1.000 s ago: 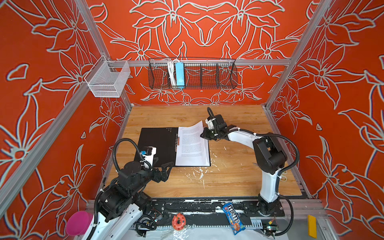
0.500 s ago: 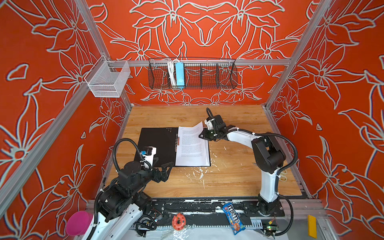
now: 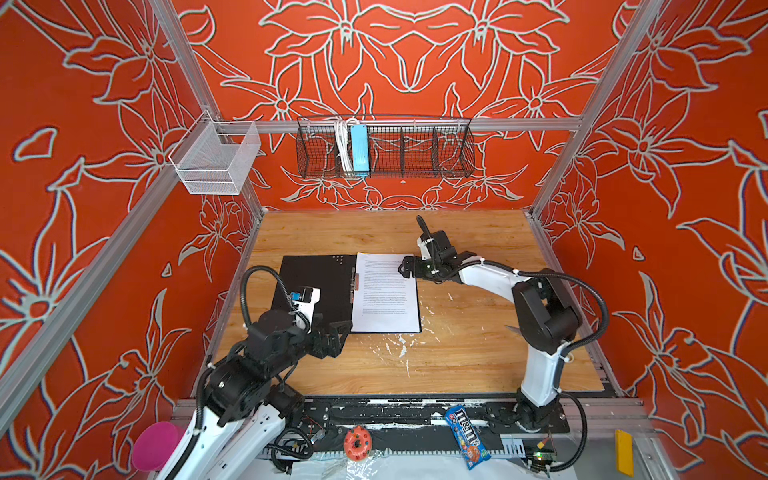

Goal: Put the files into the folder

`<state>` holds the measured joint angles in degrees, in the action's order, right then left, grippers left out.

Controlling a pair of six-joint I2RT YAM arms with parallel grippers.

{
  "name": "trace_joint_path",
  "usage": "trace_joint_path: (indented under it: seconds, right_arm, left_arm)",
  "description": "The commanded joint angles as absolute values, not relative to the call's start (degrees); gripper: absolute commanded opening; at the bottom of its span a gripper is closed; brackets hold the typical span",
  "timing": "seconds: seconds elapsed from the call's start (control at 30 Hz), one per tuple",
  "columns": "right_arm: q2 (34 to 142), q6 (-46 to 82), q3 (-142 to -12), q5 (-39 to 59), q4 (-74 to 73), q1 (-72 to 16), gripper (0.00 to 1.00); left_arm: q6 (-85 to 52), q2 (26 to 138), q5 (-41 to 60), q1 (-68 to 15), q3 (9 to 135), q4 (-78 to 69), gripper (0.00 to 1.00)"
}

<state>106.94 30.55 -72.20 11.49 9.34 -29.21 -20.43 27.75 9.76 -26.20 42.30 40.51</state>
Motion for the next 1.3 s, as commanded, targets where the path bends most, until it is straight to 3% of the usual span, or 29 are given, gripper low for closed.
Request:
trace_joint_path:
  seconds: [0.0,0.1,0.2,0.33,0.57,0.8,1.0,1.27]
  right_arm:
    - [101.8,26.0,-69.8,5.4,7.8,-28.8,0.98]
    - [97.7,27.6,-65.2,6.0,6.5,-27.7,0.97]
    - [94.9,31.6,-61.3,14.8,7.2,-23.9,0.97]
    - [90.3,31.7,-52.5,20.2,2.3,-23.1,0.98]
    - [89.1,32.6,-45.0,28.6,-4.5,-23.0,0.97]
    - [89.0,33.3,-42.6,28.4,-6.4,-23.1,0.98]
    - [89.1,31.5,-43.1,22.9,-3.5,-23.0,0.98]
    - [91.5,32.0,-43.8,24.6,-4.1,-23.0,0.97]
  left_arm:
    - [-27.2,34.3,15.9,-26.0,40.4,34.0,0.98]
    - [-29.7,39.7,11.8,-25.9,38.5,27.8,0.98]
    - [-29.1,45.8,7.4,-23.1,39.1,26.0,0.97]
    - [-28.7,55.5,15.5,-15.3,39.5,18.8,0.98]
    - [-23.4,75.1,19.0,-11.3,42.3,9.0,0.98]
    - [-19.6,89.7,20.1,-9.8,48.2,4.1,0.98]
    - [-16.7,97.8,20.7,-9.8,57.5,12.0,0.98]
    - [-14.1,104.4,20.3,-9.8,63.7,17.3,0.98]
